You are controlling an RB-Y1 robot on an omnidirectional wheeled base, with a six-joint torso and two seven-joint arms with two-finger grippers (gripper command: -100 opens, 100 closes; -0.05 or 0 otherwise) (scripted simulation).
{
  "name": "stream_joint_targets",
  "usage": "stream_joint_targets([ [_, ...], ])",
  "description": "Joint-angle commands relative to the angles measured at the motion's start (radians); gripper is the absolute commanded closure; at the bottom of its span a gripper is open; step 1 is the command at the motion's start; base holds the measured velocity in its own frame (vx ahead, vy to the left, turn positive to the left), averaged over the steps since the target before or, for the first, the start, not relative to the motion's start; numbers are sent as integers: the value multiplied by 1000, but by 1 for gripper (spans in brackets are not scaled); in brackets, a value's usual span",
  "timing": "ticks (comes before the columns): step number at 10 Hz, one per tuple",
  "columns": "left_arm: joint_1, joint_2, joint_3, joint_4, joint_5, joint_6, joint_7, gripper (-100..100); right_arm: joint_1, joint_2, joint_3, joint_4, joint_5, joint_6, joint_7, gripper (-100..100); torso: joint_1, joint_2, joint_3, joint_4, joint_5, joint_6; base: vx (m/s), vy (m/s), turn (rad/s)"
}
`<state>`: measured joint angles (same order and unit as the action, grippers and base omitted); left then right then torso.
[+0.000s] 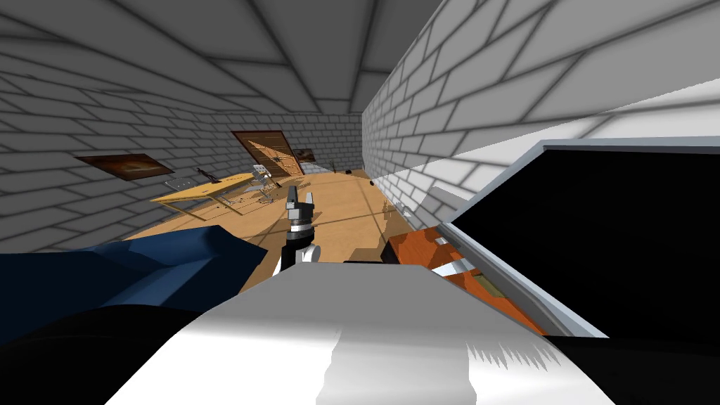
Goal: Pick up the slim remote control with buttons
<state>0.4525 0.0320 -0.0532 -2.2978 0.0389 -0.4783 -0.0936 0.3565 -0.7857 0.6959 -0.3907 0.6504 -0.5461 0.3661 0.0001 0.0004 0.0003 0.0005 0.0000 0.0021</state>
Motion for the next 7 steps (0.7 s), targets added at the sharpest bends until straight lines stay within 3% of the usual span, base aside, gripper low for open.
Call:
stream_joint_targets([
  [1, 0, 0, 0, 0, 0, 0, 0, 0, 16, -28, -3, -29, 4, -1, 8, 100, 0, 0, 0, 0, 0, 0, 55, 16, -225],
  [3, 0, 0, 0, 0, 0, 0, 0, 0, 22, -37, -5, -37, 5, -4, 16, 100, 2, -4, -2, -1, 1, 1, 69, 23, -89],
  [5, 0, 0, 0, 0, 0, 0, 0, 0, 54, -86, -18, -79, 12, -22, 52, 100, 3, -7, -4, -2, 1, 2, 133, 37, -265],
  [6, 0, 0, 0, 0, 0, 0, 0, 0, 37, -70, -13, -57, 11, -19, 39, 100, 4, -9, -5, -2, 2, 1, 38, 34, -65],
  [7, 0, 0, 0, 0, 0, 0, 0, 0, 40, -72, -14, -59, 12, -21, 44, 0, 3, -5, -3, -1, 1, 0, 5, 8, 8],
])
